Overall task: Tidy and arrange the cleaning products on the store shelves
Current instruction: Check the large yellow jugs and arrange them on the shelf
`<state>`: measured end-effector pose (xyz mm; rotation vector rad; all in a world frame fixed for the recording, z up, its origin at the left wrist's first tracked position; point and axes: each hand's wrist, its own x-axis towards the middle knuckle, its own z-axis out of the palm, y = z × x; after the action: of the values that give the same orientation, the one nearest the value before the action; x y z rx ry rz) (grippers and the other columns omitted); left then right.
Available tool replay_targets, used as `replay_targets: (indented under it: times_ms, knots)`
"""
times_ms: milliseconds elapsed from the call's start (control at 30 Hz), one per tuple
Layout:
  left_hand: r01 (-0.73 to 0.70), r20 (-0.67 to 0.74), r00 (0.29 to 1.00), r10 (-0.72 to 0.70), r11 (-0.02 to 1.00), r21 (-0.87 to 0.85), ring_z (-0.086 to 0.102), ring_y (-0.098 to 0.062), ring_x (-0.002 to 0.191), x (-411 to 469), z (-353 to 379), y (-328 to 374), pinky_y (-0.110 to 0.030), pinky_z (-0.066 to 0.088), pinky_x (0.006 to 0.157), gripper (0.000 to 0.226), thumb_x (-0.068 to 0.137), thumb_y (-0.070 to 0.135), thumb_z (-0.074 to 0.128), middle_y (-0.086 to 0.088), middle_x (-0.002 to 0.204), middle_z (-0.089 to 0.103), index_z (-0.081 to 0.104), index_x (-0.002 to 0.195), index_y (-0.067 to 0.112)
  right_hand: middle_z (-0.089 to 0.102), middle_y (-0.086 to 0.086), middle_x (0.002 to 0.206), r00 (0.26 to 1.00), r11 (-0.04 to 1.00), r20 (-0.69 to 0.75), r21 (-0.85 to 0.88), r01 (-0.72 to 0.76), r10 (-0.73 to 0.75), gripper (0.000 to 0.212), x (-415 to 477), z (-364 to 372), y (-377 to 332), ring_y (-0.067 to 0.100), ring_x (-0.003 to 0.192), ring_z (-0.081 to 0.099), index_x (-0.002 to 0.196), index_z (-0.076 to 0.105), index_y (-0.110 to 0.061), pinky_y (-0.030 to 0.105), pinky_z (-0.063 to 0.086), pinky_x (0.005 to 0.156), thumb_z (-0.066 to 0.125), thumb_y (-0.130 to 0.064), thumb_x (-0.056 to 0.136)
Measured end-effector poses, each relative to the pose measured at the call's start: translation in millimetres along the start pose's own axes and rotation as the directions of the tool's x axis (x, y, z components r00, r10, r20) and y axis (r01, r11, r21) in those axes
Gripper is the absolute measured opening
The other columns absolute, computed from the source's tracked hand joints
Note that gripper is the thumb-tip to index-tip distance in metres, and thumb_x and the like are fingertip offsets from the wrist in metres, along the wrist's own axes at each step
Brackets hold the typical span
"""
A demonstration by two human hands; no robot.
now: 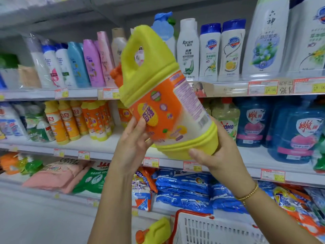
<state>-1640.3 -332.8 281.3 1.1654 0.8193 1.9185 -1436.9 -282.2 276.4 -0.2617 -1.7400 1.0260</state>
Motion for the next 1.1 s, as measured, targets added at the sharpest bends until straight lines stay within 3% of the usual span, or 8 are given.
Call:
replay_targets:
  times_ms: [67, 167, 333, 467, 667, 867, 967, 1100]
  knots:
    - [0.061, 0.022, 0.998, -0.062, 0.998, 0.003, 0.062, -0.025, 0.114, -2.1, -8.5, 1.8, -0.043, 0.055, 0.091, 0.094, 0.053, 0.051, 0.089, -0.007, 0.128, 0.063, 0.052, 0.132, 0.017, 0.067, -0.011, 0.11, 0.991, 0.991, 0.049, 0.048, -0.123, 0.12, 0.065, 0.5, -2.6, -1.9, 0.01, 0.099, 0.066, 0.123, 0.052, -0.029, 0.025, 0.056, 0.074, 0.075, -0.039, 0.063]
    - [0.168, -0.012, 0.986, -0.169, 0.984, -0.055, 0.067, -0.022, 0.104, -6.3, -17.7, 1.0, -0.039, 0.058, 0.08, 0.098, 0.043, 0.045, 0.094, -0.005, 0.119, 0.068, 0.055, 0.129, 0.017, 0.073, -0.002, 0.098, 0.951, 0.949, 0.137, 0.115, -0.293, 0.277, 0.048, -0.5, -1.1, -5.9, 0.017, 0.086, 0.071, 0.111, 0.058, -0.023, 0.032, 0.059, 0.063, 0.08, -0.029, 0.069]
    - [0.284, -0.047, 0.956, -0.29, 0.953, -0.105, 0.073, -0.02, 0.089, -9.5, -32.1, -12.5, -0.036, 0.059, 0.065, 0.07, 0.025, 0.038, 0.098, -0.006, 0.1, 0.075, 0.079, 0.09, 0.02, 0.074, 0.006, 0.091, 0.862, 0.833, 0.149, 0.219, -0.507, 0.485, 0.028, -5.2, 12.4, -3.0, 0.015, 0.071, 0.071, 0.104, 0.064, -0.01, 0.03, 0.06, 0.059, 0.068, -0.025, 0.081]
    - [0.362, -0.081, 0.925, -0.371, 0.926, -0.105, 0.074, -0.016, 0.079, -15.7, -38.8, -13.3, -0.032, 0.058, 0.057, 0.071, 0.011, 0.036, 0.099, -0.005, 0.089, 0.076, 0.081, 0.077, 0.018, 0.073, 0.007, 0.099, 0.812, 0.78, 0.183, 0.226, -0.583, 0.554, 0.033, -7.6, 18.0, -3.5, 0.018, 0.079, 0.071, 0.105, 0.065, -0.005, 0.03, 0.06, 0.063, 0.064, -0.032, 0.086]
    - [0.402, -0.122, 0.903, -0.412, 0.91, -0.104, 0.07, -0.021, 0.099, -19.4, -44.7, -8.4, -0.038, 0.059, 0.068, 0.087, 0.028, 0.043, 0.097, -0.008, 0.112, 0.072, 0.074, 0.107, 0.017, 0.072, 0.006, 0.1, 0.764, 0.705, 0.262, 0.294, -0.645, 0.59, 0.032, -6.5, 15.6, 0.6, 0.018, 0.088, 0.07, 0.106, 0.064, -0.005, 0.032, 0.06, 0.066, 0.061, -0.031, 0.088]
    - [0.46, -0.13, 0.885, -0.447, 0.883, 0.094, 0.071, -0.022, 0.097, -19.3, -67.8, 12.6, -0.04, 0.059, 0.066, 0.081, 0.027, 0.048, 0.097, -0.007, 0.112, 0.072, 0.077, 0.101, 0.023, 0.072, 0.001, 0.087, 0.723, 0.687, 0.377, 0.251, -0.682, 0.58, 0.016, -16.7, 13.9, 21.8, 0.013, 0.082, 0.069, 0.096, 0.065, -0.01, 0.032, 0.06, 0.068, 0.058, -0.023, 0.09]
    - [0.335, -0.117, 0.942, -0.315, 0.913, 0.234, 0.071, -0.018, 0.093, -20.8, -74.0, 26.0, -0.036, 0.059, 0.069, 0.087, 0.03, 0.042, 0.097, -0.004, 0.107, 0.073, 0.072, 0.109, 0.017, 0.073, 0.004, 0.095, 0.678, 0.682, 0.46, 0.189, -0.706, 0.574, 0.017, -24.6, 17.7, 40.7, 0.015, 0.085, 0.07, 0.101, 0.064, -0.01, 0.029, 0.059, 0.072, 0.063, -0.01, 0.085]
    - [0.162, -0.022, 0.984, -0.178, 0.831, 0.532, 0.069, -0.019, 0.101, -31.8, -78.7, 41.5, -0.031, 0.057, 0.075, 0.099, 0.042, 0.035, 0.095, -0.001, 0.111, 0.071, 0.05, 0.128, 0.011, 0.069, 0.01, 0.114, 0.583, 0.609, 0.503, 0.134, -0.782, 0.638, 0.047, -40.2, 41.6, 79.5, 0.023, 0.103, 0.067, 0.117, 0.06, -0.01, 0.032, 0.057, 0.082, 0.069, 0.009, 0.074]
